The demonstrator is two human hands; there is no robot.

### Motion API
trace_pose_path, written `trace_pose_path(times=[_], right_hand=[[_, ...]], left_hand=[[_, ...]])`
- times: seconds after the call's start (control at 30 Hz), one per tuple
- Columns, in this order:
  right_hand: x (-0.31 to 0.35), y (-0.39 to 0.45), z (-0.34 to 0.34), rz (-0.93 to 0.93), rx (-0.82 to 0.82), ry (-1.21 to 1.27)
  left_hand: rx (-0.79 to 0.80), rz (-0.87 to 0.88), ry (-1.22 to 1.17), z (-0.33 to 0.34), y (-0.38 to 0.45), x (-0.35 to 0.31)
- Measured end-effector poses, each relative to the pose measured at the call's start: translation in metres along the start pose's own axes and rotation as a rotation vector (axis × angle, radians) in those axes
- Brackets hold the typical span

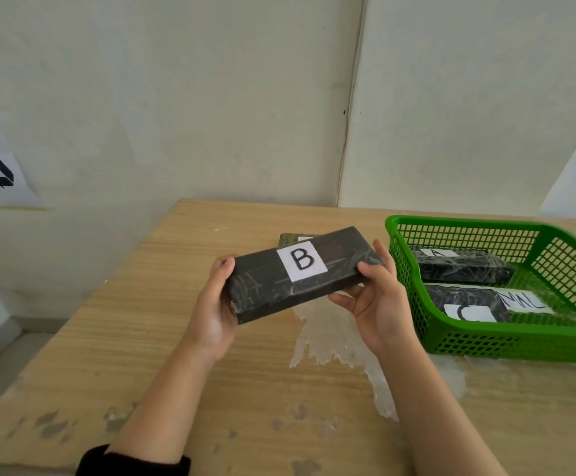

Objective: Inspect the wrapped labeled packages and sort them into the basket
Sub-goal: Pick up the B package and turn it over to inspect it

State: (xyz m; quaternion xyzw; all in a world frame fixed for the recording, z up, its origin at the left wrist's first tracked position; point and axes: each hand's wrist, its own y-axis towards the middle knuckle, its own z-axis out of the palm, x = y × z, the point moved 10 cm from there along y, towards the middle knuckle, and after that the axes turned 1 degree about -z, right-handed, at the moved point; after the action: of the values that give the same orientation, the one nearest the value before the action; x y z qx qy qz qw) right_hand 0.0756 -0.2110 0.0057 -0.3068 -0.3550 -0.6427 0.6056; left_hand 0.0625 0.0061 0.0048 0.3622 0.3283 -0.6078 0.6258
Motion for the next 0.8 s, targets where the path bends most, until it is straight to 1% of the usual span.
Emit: trace_pose_path(times=[0.03,0.13,0.17,0.23,0.3,0.33,0.4,0.43,0.53,0.6,0.7,0.73,0.8], right_hand=[[-0.002,0.0,-0.003,0.032,-0.002,-0.058],[-0.009,-0.004,-0.016,0.122,-0.043,-0.344],[-0.011,-0.006,-0.022,0.158,-0.071,-0.408],[-0.014,-0.008,-0.038,0.211,-0.12,-0.549],[-0.013,-0.009,-0.049,0.238,-0.143,-0.723],[-0.012,-0.009,-0.051,0.241,-0.135,-0.794],[-0.009,-0.009,-0.052,0.236,-0.101,-0.901],[-0.007,-0.009,-0.052,0.221,-0.084,-0.941],[-0.003,-0.008,-0.051,0.172,-0.042,-1.064],[-0.006,-0.005,-0.058,0.17,-0.054,-1.184],[-0.01,-0.001,-0.061,0.155,-0.076,-1.312],[-0.011,0.0,-0.061,0.15,-0.08,-1.331],[-0.012,0.001,-0.057,0.124,-0.08,-1.365]], left_hand=[[-0.044,-0.017,0.022,-0.005,0.001,0.004],[-0.278,-0.041,0.112,-0.032,0.003,0.009],[-0.305,-0.05,0.137,-0.036,0.004,0.01],[-0.247,-0.076,0.201,-0.033,0.007,0.015],[-0.188,-0.111,0.352,-0.029,0.007,0.021],[-0.183,-0.098,0.503,-0.029,0.006,0.02],[-0.171,-0.011,0.832,-0.027,0.005,0.013],[-0.146,0.019,0.918,-0.024,0.004,0.013],[-0.069,0.019,1.037,-0.018,0.004,0.02],[-0.055,0.038,1.115,-0.016,0.006,0.022],[-0.077,0.041,1.029,-0.02,0.01,0.024],[-0.075,0.044,1.033,-0.02,0.012,0.025],[-0.062,0.076,1.112,-0.018,0.013,0.026]])
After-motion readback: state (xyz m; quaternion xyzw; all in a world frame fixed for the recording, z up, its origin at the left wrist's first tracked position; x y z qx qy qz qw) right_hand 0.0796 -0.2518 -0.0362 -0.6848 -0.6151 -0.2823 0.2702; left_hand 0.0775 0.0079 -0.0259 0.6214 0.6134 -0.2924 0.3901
